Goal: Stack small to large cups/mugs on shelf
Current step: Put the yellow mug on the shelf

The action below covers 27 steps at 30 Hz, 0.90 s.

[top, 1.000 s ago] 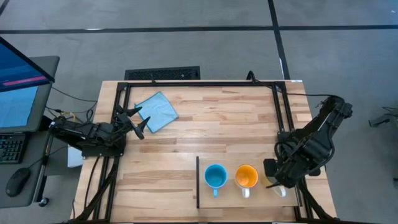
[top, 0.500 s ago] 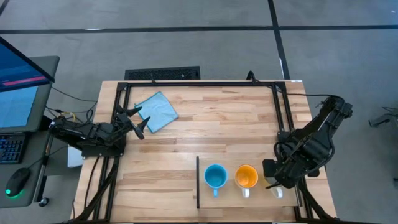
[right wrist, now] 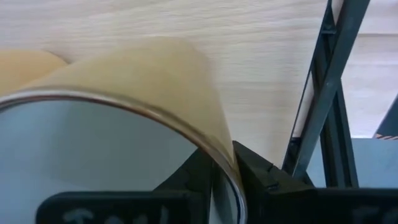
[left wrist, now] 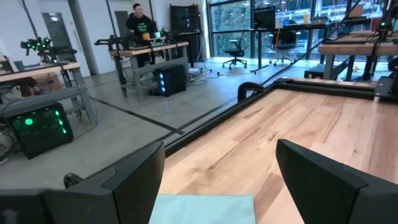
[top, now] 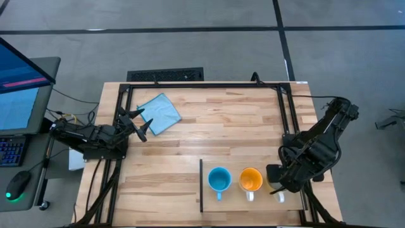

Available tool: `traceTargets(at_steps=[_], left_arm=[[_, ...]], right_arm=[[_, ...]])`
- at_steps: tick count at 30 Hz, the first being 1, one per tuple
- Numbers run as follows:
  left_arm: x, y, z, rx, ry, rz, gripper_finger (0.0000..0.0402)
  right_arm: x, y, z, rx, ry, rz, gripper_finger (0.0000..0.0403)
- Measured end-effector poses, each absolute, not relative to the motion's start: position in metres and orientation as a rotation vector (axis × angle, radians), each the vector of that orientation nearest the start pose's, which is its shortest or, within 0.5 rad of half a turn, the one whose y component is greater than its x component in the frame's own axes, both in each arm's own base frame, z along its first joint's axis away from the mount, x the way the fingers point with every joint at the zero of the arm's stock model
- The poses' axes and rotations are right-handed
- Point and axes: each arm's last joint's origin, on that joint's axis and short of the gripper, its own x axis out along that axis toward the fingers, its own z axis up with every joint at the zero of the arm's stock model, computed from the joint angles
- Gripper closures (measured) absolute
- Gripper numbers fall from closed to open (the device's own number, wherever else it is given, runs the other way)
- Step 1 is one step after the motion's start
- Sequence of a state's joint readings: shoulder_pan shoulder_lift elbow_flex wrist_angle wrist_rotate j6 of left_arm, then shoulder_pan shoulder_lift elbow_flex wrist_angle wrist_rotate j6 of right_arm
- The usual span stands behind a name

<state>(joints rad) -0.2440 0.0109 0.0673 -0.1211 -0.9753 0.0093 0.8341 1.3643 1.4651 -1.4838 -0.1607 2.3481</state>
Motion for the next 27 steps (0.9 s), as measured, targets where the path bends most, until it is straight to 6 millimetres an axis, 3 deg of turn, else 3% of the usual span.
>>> traceTargets(at_steps=[27], left_arm=[[0.0844,0.0037,0.1746,0.056,0.061,0.731,0.0100]], right_arm=[[0.1424,0.1650,0.3517,1.299,1.420,-1.035,0.0331]])
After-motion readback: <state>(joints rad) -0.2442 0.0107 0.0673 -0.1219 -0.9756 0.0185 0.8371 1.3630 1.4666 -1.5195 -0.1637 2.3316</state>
